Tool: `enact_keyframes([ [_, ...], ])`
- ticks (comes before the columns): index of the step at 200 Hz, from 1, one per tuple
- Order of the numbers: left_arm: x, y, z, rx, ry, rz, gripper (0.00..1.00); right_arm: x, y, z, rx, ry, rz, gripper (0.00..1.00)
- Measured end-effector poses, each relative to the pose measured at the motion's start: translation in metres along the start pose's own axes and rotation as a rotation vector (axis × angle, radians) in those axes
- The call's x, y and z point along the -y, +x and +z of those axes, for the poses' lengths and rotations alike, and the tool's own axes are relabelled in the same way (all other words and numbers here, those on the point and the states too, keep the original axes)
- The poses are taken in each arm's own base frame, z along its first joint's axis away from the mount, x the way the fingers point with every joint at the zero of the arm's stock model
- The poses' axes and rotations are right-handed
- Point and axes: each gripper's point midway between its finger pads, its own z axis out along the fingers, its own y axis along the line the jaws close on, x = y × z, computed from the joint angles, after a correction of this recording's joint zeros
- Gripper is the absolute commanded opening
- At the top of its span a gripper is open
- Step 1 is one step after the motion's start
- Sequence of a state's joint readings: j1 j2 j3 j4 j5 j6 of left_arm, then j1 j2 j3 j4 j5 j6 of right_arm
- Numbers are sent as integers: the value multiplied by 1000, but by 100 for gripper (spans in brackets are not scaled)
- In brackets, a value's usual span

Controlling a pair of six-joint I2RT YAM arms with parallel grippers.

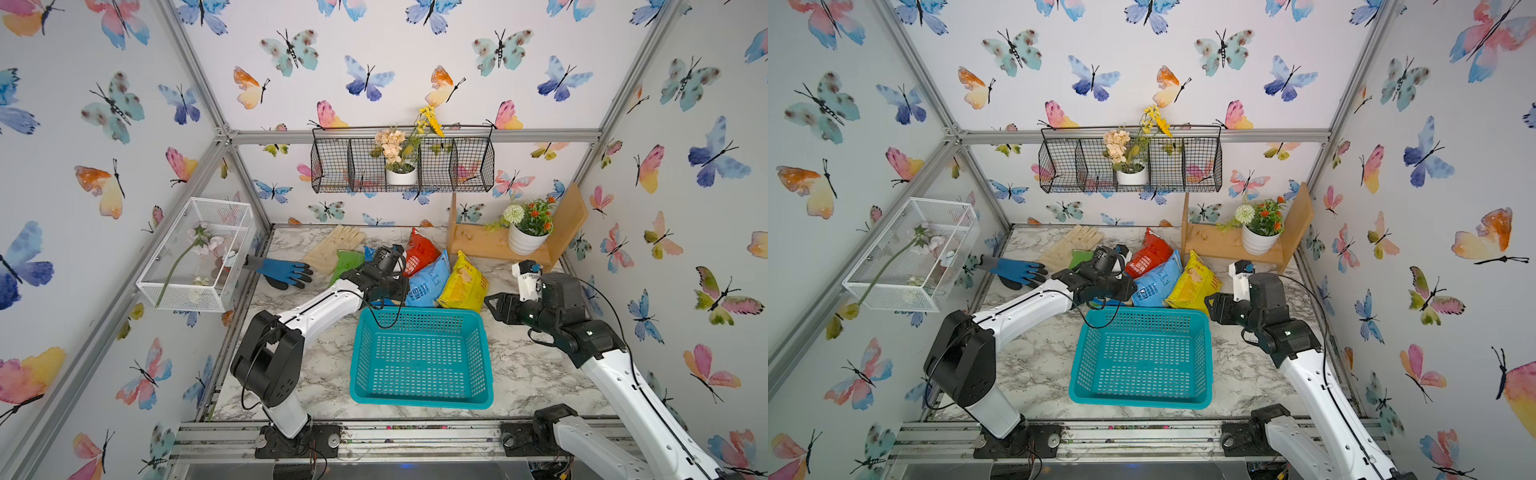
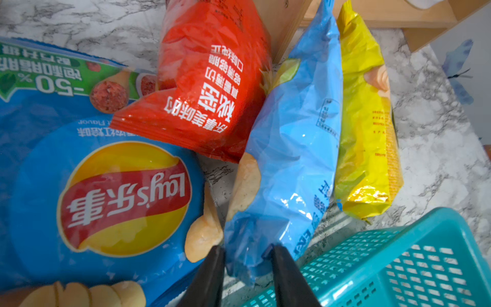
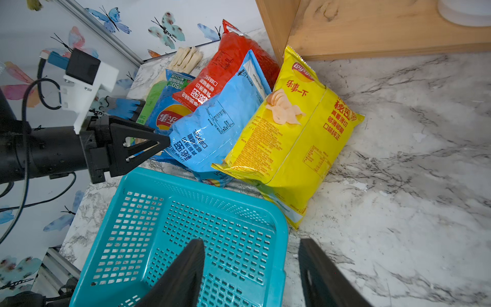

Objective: Put the potato chips into the basket
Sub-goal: Pick up the potato chip from the center of the board.

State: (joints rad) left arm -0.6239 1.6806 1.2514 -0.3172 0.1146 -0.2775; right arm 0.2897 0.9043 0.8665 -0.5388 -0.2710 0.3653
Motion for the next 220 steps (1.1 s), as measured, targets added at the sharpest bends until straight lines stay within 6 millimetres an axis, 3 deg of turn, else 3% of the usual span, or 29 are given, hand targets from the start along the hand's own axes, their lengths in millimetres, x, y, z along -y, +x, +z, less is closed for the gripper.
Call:
enact_keyframes([
  [41, 6, -7, -3, 12, 23, -1, 0, 0, 1, -1, 2, -1, -1, 62],
  [94, 21, -39, -23, 73, 59, -7, 0, 1, 1, 1, -5, 1, 0, 62],
  [164, 52, -85, -87, 205, 158, -19, 0, -5, -9, 4, -9, -13, -18, 61],
  [220, 63, -94, -137, 269, 203, -61, 0, -17, -20, 5, -16, -60, -24, 57],
])
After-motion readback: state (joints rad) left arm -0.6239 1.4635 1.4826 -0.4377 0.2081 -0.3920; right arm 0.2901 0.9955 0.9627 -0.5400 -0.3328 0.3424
